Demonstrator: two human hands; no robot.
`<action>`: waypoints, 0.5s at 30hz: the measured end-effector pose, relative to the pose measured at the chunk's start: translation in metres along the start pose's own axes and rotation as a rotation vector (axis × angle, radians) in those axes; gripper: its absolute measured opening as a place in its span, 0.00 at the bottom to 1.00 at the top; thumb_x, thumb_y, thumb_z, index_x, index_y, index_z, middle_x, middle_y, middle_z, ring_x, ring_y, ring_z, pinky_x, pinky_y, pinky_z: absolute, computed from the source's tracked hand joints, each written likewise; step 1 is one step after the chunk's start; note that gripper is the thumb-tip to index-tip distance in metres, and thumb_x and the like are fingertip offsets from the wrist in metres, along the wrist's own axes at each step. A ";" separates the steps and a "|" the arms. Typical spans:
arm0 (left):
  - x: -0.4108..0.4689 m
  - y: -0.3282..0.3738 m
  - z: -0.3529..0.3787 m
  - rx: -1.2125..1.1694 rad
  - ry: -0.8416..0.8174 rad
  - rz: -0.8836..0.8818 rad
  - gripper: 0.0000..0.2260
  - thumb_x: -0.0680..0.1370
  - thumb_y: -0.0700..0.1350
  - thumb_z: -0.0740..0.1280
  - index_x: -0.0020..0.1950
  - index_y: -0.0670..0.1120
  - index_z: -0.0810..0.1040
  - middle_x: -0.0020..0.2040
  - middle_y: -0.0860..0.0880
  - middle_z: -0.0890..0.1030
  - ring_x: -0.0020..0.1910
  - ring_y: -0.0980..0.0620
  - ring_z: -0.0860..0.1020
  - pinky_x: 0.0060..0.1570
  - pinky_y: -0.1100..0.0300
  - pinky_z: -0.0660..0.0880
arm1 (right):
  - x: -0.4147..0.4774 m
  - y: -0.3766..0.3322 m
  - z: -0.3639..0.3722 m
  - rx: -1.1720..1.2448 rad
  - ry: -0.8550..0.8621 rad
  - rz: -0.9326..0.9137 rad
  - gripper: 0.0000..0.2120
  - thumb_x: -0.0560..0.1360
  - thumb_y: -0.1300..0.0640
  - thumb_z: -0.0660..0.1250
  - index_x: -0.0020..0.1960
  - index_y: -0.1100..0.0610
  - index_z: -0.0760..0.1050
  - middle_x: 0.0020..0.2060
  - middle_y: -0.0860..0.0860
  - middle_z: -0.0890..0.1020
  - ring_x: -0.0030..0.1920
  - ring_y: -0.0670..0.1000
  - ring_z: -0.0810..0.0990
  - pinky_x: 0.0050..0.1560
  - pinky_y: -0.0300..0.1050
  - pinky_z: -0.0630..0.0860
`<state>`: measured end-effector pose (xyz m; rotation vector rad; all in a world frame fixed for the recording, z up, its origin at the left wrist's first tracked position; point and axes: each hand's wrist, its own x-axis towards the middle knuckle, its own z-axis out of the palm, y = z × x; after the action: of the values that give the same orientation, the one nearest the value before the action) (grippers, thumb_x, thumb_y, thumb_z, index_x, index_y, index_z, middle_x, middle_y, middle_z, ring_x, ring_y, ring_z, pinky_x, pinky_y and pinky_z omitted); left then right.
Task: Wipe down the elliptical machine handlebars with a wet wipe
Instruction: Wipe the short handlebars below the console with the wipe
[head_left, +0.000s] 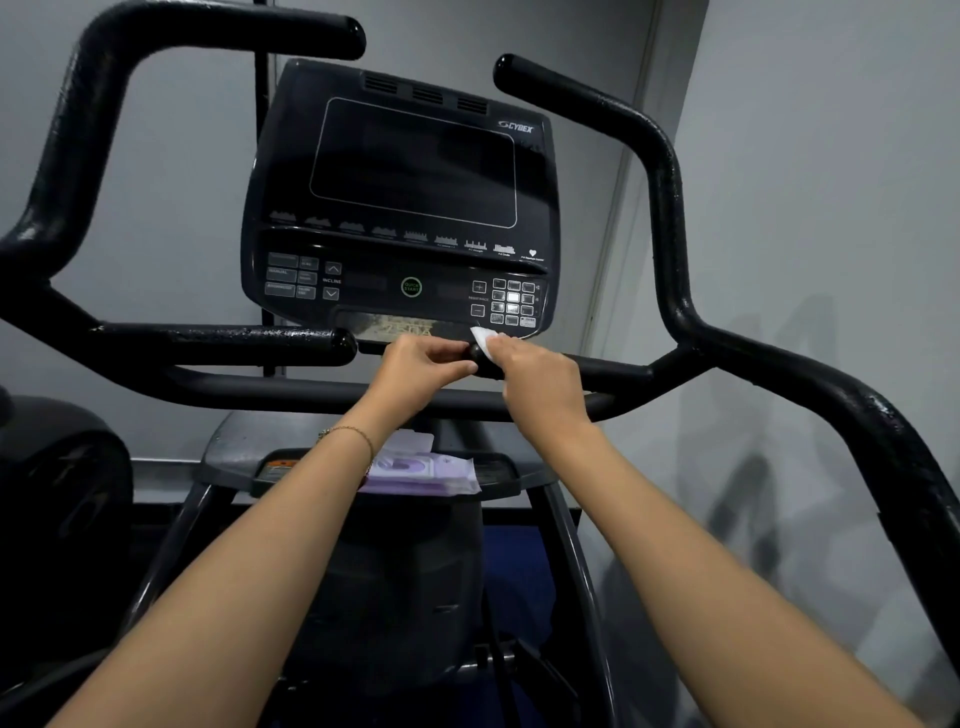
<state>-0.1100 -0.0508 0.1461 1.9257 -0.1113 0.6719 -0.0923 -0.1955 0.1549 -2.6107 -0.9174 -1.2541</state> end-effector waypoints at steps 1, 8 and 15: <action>0.000 0.000 -0.001 -0.014 -0.011 -0.006 0.16 0.72 0.37 0.72 0.59 0.37 0.79 0.50 0.43 0.83 0.44 0.56 0.79 0.51 0.64 0.75 | 0.007 -0.001 -0.002 -0.002 -0.079 0.029 0.20 0.75 0.66 0.54 0.66 0.57 0.70 0.57 0.54 0.80 0.56 0.56 0.79 0.48 0.47 0.75; 0.000 0.008 -0.003 -0.230 -0.094 -0.198 0.11 0.77 0.51 0.65 0.55 0.47 0.79 0.52 0.50 0.80 0.53 0.53 0.77 0.56 0.56 0.74 | 0.007 0.002 -0.004 0.007 -0.128 0.090 0.18 0.79 0.61 0.54 0.68 0.52 0.68 0.57 0.53 0.80 0.54 0.57 0.78 0.45 0.47 0.71; 0.011 0.020 0.013 -0.344 -0.015 -0.265 0.04 0.76 0.43 0.68 0.40 0.47 0.78 0.38 0.50 0.79 0.40 0.55 0.76 0.42 0.61 0.71 | 0.008 0.019 -0.019 0.492 -0.172 0.255 0.20 0.79 0.58 0.56 0.70 0.51 0.66 0.57 0.56 0.81 0.56 0.58 0.78 0.52 0.48 0.74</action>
<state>-0.1033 -0.0682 0.1635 1.5785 0.0194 0.4293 -0.0910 -0.2134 0.1759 -2.3616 -0.7637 -0.6488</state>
